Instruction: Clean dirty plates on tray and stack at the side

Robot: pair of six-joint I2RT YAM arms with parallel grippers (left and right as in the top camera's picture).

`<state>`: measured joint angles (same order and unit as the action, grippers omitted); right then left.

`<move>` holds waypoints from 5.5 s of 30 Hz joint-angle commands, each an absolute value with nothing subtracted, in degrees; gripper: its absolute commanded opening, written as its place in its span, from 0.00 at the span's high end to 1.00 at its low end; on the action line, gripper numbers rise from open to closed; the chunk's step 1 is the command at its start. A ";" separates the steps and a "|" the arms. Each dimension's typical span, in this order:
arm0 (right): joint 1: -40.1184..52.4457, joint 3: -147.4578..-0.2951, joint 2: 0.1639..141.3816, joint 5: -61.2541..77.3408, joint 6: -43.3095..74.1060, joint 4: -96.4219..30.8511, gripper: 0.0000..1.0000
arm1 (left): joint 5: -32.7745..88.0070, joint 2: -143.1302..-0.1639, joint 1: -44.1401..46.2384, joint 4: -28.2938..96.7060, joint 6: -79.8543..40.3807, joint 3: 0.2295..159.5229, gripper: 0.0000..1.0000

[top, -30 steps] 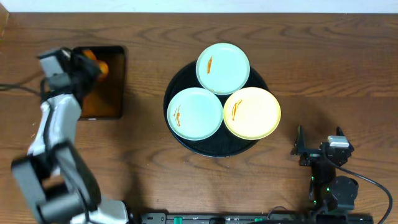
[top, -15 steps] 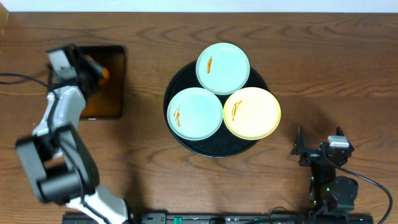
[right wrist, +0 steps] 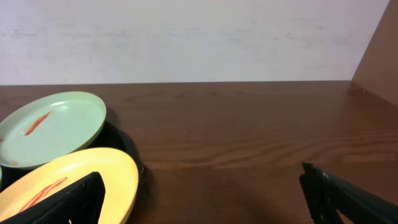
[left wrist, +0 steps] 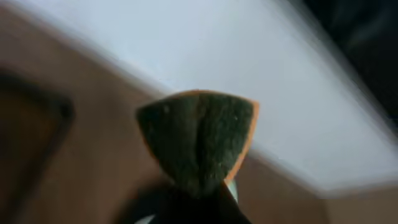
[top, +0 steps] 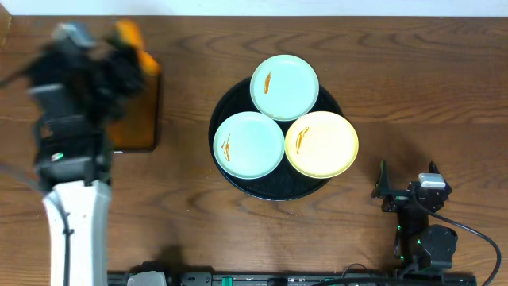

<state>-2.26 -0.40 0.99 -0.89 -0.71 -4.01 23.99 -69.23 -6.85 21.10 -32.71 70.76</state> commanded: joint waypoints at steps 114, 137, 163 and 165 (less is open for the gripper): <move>33.67 -101.32 121.97 -5.78 17.61 -56.27 0.56 | 7.07 -80.12 3.92 58.00 -18.70 68.58 0.21; 33.19 -88.29 121.99 -3.62 17.93 -40.53 0.76 | 7.09 -80.12 3.92 58.00 -18.72 68.58 0.21; 33.19 -85.19 121.89 -3.57 16.91 -37.15 0.99 | 13.78 -82.26 5.48 54.70 -18.44 68.58 0.21; 33.19 -85.32 121.82 -3.20 16.19 -37.30 0.99 | 16.27 -84.84 7.94 51.64 -16.60 68.58 0.21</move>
<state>33.67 -85.34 121.32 -2.63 17.15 -36.84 12.84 -81.93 5.61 53.58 -18.13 68.75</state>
